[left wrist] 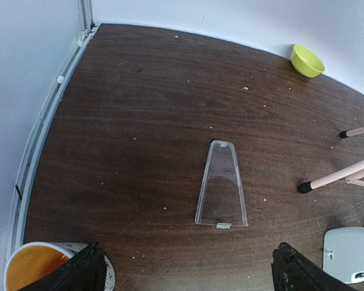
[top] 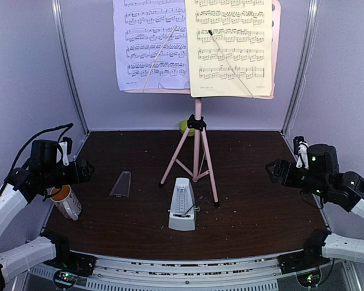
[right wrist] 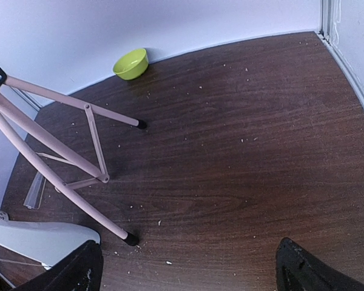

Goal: Set up the instrument practice props

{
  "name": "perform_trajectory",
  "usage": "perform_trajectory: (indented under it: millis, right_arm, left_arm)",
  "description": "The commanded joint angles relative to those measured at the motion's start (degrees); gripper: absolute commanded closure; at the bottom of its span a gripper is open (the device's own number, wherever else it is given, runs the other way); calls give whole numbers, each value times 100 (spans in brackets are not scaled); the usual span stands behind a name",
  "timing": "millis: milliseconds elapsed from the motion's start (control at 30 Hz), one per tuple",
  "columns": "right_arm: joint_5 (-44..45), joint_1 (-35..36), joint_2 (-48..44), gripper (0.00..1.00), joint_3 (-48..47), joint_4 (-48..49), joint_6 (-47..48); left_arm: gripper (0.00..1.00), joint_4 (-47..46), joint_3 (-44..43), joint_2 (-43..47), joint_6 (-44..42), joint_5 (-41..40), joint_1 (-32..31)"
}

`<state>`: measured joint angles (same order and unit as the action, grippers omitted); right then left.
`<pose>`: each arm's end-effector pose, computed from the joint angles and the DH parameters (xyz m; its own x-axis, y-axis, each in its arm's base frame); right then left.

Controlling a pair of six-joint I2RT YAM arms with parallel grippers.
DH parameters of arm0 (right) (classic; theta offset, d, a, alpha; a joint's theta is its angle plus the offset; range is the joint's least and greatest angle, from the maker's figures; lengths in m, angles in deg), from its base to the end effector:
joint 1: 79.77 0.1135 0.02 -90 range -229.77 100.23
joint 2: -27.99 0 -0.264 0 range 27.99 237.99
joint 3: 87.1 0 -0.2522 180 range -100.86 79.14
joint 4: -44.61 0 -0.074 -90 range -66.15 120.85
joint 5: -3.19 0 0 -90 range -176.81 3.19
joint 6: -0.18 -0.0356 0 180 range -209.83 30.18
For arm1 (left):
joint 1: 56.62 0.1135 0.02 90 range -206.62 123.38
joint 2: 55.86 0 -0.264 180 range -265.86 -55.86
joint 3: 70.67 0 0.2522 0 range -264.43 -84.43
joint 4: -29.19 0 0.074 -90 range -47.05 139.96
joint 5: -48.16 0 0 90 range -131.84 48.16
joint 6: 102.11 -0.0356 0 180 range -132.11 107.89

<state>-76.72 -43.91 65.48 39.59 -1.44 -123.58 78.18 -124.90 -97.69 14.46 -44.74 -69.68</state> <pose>0.1231 0.0813 0.2880 -0.5916 0.2475 -0.7673 -0.1507 0.9010 0.4068 0.1539 -0.0339 0.2784 -0.6026 -0.3188 -0.7316 -0.0933 0.9386 -0.3322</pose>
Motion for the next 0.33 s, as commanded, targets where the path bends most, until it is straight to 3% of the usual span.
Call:
perform_trajectory:
  millis: [0, 300]
  right_arm:
    - [-145, -40, -39, 0, 254, 252, -138]
    - [-218, -35, 213, 0, 236, 496, -193]
  left_arm:
    - [2, -56, 21, 104, 208, -361, 43]
    - [2, 184, -206, -270, 259, -797, 41]
